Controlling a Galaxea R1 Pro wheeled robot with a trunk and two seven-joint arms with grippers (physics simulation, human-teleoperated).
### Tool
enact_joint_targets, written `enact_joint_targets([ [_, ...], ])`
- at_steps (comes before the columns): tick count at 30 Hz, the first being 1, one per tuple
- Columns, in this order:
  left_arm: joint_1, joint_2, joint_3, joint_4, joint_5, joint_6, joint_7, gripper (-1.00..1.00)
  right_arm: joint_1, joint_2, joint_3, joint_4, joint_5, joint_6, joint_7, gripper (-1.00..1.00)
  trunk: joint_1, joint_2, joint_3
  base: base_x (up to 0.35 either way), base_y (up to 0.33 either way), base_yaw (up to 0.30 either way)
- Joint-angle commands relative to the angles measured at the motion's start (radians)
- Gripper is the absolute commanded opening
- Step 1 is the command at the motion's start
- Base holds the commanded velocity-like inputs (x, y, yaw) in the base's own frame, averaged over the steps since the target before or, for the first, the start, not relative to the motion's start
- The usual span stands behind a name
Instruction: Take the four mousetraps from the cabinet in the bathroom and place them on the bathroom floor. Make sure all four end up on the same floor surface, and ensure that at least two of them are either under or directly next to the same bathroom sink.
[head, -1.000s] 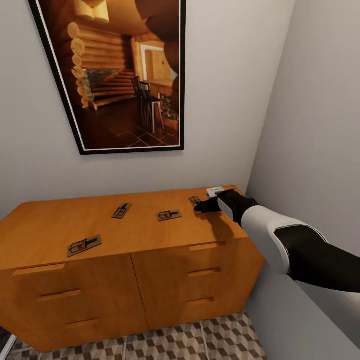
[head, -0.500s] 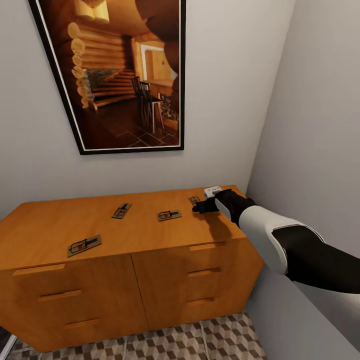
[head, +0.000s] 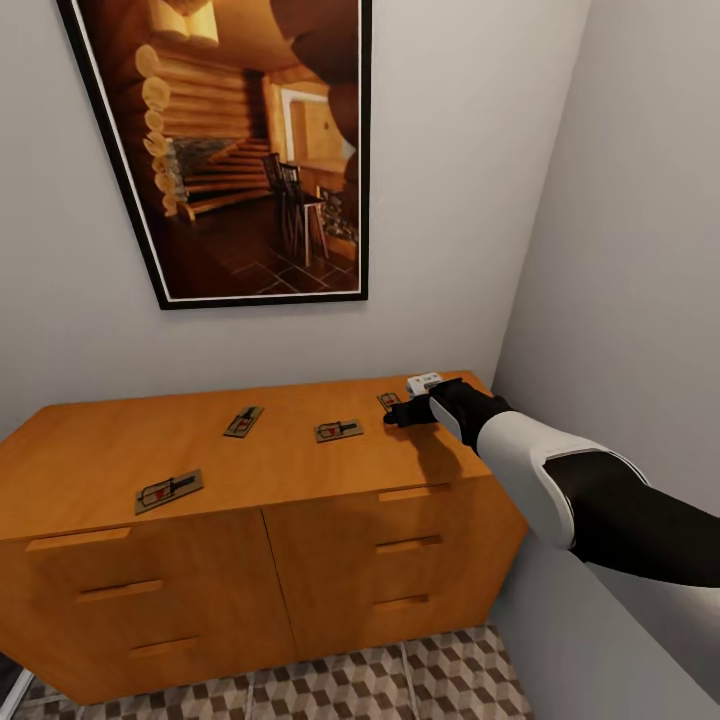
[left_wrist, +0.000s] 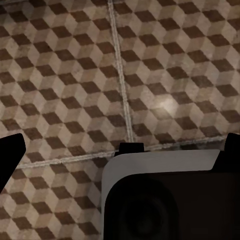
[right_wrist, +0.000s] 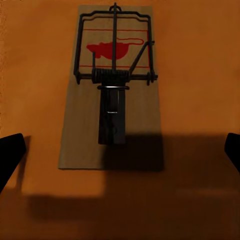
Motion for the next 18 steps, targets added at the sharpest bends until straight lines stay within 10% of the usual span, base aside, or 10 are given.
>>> enact_joint_targets([
  [1,0.000,0.000,-0.003,-0.002,-0.001,-0.001,0.005,1.00,0.001,0.000,0.015,0.011,0.009,0.005,0.009,1.00,0.000,0.000,-0.001,0.000,0.000,0.000],
  [6,0.000,0.000,-0.003,-0.002,-0.001,-0.001,0.005,1.00,0.001,0.000,0.015,0.011,0.009,0.004,0.011,1.00,0.000,0.000,-0.001,0.000,0.000,0.000],
  [7,0.000,0.000,-0.003,-0.002,-0.001,-0.001,0.005,1.00,0.001,0.000,0.015,0.011,0.009,0.004,0.011,-1.00,0.000,0.000,-0.001,0.000,0.000,0.000],
  [18,0.001,0.000,-0.003,-0.002,-0.001,-0.001,0.005,1.00,0.001,-0.003,0.015,0.011,0.009,0.003,0.012,-1.00,0.000,0.000,-0.001,0.000,0.000,0.000],
])
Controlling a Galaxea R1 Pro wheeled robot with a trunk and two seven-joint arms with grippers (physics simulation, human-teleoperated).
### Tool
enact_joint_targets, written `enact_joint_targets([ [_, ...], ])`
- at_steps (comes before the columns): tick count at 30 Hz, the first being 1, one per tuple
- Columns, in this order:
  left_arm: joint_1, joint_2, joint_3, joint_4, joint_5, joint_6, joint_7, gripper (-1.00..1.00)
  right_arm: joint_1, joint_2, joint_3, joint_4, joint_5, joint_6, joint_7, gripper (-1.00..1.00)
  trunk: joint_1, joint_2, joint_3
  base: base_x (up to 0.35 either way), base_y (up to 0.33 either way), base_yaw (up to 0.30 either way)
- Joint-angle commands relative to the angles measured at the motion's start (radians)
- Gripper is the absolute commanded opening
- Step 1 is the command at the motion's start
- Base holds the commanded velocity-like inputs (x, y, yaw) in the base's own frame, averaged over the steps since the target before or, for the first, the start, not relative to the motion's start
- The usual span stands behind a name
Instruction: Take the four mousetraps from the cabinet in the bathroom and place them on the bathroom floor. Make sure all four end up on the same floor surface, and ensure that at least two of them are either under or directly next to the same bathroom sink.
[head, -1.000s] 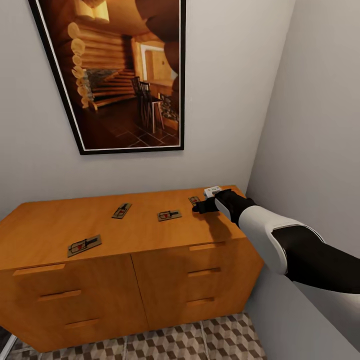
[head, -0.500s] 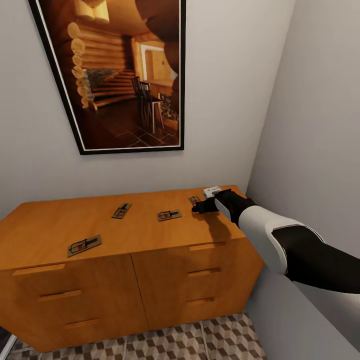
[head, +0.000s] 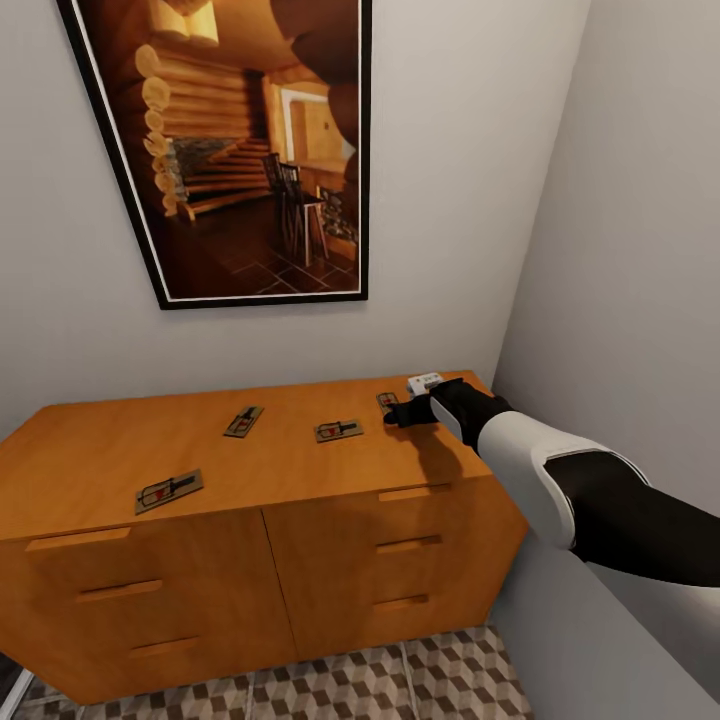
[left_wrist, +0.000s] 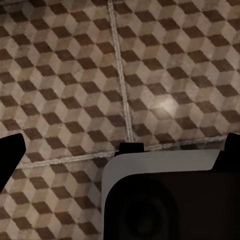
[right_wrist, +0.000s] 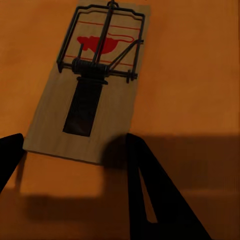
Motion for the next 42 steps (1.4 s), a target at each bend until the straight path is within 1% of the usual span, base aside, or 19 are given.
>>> enact_joint_targets([
  [1,0.000,0.000,-0.003,-0.002,-0.001,-0.001,0.005,1.00,0.001,0.000,0.014,0.011,0.005,0.006,0.007,-1.00,0.000,0.000,-0.001,0.000,0.000,0.000],
  [17,0.000,0.000,-0.003,0.003,-0.001,-0.001,0.005,1.00,0.001,0.000,0.014,0.005,0.005,0.004,0.006,-1.00,0.000,0.000,-0.001,0.000,0.000,0.000],
  [18,0.000,0.000,-0.003,0.003,-0.002,-0.001,0.005,1.00,0.001,-0.004,0.009,-0.098,0.007,0.128,0.003,-1.00,0.000,0.000,-0.001,0.000,0.000,0.000],
  [20,0.000,0.000,-0.003,0.003,-0.002,-0.001,0.005,1.00,0.001,-0.006,0.009,-0.116,0.007,0.151,0.003,-1.00,0.000,0.000,-0.001,0.000,0.000,0.000],
  [22,0.000,0.000,-0.003,0.003,-0.002,-0.001,0.005,1.00,0.001,-0.010,0.009,-0.156,0.007,0.194,0.003,-1.00,0.000,0.000,-0.001,0.000,0.000,0.000],
  [28,0.000,0.000,-0.003,0.003,-0.002,-0.001,0.005,1.00,0.001,-0.013,0.009,-0.228,0.007,0.253,0.003,-1.00,0.000,0.000,-0.001,0.000,0.000,0.000],
  [38,0.000,0.000,-0.003,0.003,-0.002,-0.001,0.005,1.00,0.001,-0.013,0.006,-0.256,0.007,0.282,0.003,-1.00,0.000,0.000,-0.001,0.000,0.000,0.000],
  [41,0.000,0.000,-0.003,0.003,-0.002,-0.001,0.005,1.00,0.001,-0.013,0.006,-0.281,0.007,0.315,0.003,-1.00,0.000,0.000,-0.001,0.000,0.000,0.000],
  [42,0.000,0.000,-0.003,0.003,-0.002,-0.001,0.005,1.00,0.001,-0.013,0.006,-0.298,0.007,0.342,0.003,-1.00,0.000,0.000,-0.001,0.000,0.000,0.000],
])
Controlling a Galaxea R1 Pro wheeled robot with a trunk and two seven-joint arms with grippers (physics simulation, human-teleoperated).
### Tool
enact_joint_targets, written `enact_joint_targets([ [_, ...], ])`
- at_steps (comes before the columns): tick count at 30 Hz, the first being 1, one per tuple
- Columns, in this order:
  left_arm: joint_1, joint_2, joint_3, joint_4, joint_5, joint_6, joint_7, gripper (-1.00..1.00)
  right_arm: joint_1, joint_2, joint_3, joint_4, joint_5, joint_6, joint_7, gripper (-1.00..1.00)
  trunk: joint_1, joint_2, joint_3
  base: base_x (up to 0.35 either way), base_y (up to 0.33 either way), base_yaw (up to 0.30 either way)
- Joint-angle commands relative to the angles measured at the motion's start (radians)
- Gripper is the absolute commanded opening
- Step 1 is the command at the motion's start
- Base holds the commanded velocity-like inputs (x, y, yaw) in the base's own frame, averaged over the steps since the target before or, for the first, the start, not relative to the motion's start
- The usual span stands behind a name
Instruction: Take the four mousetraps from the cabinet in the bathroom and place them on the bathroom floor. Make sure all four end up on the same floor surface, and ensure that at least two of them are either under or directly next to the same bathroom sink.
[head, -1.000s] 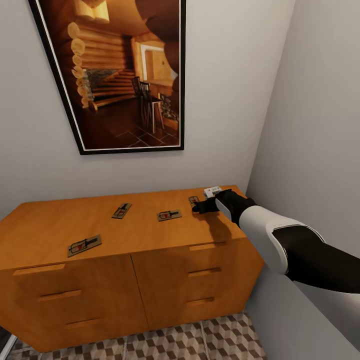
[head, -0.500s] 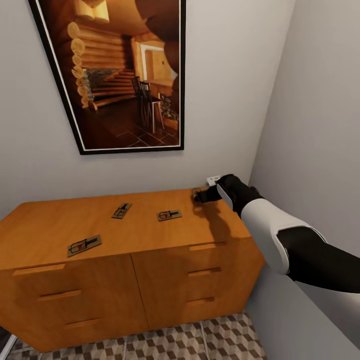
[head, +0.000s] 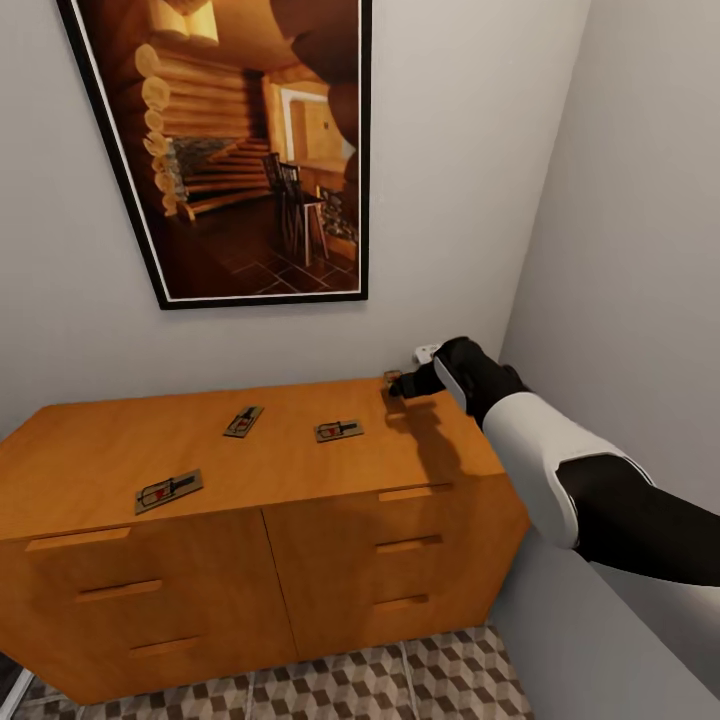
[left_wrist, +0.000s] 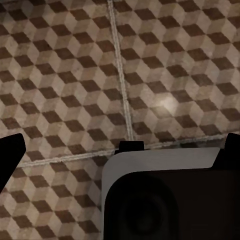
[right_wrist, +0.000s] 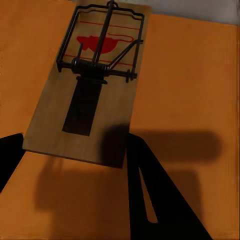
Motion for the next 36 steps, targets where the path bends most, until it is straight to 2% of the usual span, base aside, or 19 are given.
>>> enact_joint_targets([
  [1,0.000,0.000,-0.003,-0.002,-0.001,-0.001,0.005,1.00,0.000,0.000,0.002,-0.021,0.007,0.034,0.007,-1.00,0.000,0.000,-0.001,0.000,0.000,0.000],
  [6,0.000,0.000,-0.003,-0.002,-0.001,-0.001,0.005,1.00,0.000,0.001,0.004,-0.086,0.005,0.104,0.007,-1.00,0.000,0.000,-0.001,-0.021,0.013,0.000],
  [10,0.001,0.000,-0.003,-0.002,-0.001,-0.001,0.005,1.00,0.000,0.001,0.006,-0.104,0.005,0.121,0.006,-1.00,0.000,0.000,-0.001,-0.152,0.132,0.000],
  [26,0.001,-0.001,-0.003,0.000,-0.001,-0.001,0.005,1.00,0.000,0.000,0.007,-0.107,0.007,0.125,0.005,-1.00,0.000,0.000,-0.001,-0.235,0.194,0.000],
  [36,0.001,-0.001,-0.004,0.001,-0.001,-0.001,0.005,1.00,0.000,0.000,0.008,-0.099,0.008,0.123,0.003,-1.00,0.000,0.000,-0.001,-0.311,0.050,0.000],
])
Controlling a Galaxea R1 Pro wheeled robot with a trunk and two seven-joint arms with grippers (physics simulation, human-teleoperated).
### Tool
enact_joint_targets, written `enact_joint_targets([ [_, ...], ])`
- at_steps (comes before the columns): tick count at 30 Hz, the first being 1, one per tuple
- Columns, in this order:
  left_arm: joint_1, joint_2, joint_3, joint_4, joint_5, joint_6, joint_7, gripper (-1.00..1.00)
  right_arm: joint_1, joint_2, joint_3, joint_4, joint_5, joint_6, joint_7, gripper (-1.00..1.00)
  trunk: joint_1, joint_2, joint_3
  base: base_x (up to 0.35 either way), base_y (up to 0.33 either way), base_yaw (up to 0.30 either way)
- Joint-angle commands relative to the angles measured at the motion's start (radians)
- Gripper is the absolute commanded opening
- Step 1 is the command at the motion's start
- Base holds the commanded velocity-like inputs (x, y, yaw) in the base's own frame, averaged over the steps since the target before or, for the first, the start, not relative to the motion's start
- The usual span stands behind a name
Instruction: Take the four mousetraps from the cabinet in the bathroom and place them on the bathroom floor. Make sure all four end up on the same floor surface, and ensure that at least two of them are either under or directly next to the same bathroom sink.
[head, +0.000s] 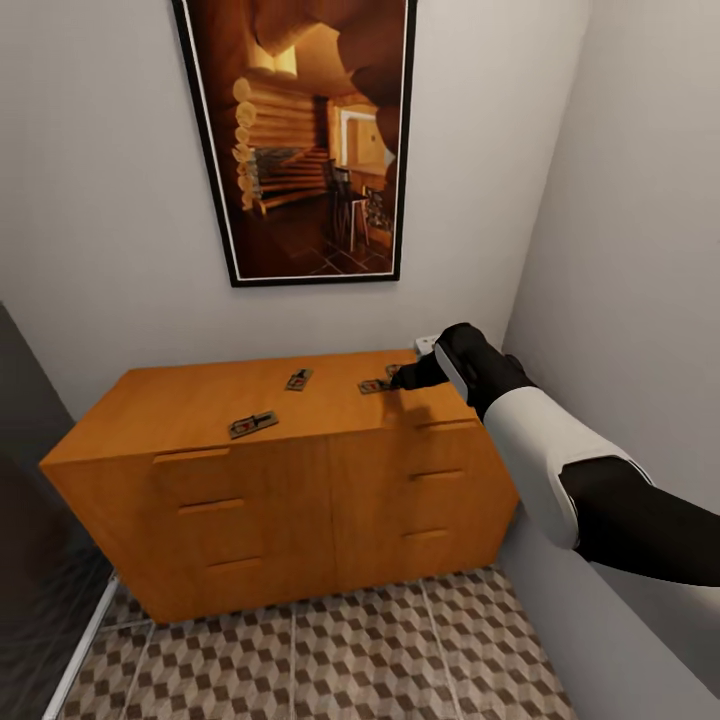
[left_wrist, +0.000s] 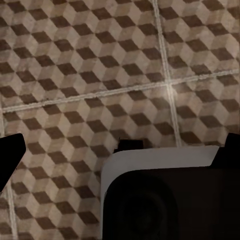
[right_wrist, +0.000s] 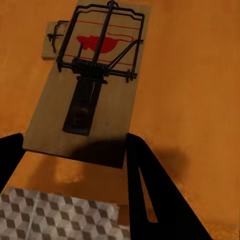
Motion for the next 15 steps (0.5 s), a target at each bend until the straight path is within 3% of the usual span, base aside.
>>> enact_joint_targets([
  [1,0.001,0.000,-0.003,-0.002,-0.001,-0.001,0.005,1.00,-0.001,0.000,0.002,-0.001,0.007,0.004,0.007,-1.00,-0.001,-0.001,-0.001,-0.326,0.006,0.000],
  [15,0.001,0.000,-0.003,-0.002,-0.001,-0.001,0.005,1.00,-0.001,0.000,0.002,0.020,0.007,0.001,0.007,-1.00,-0.001,-0.001,-0.001,-0.330,0.001,0.000],
])
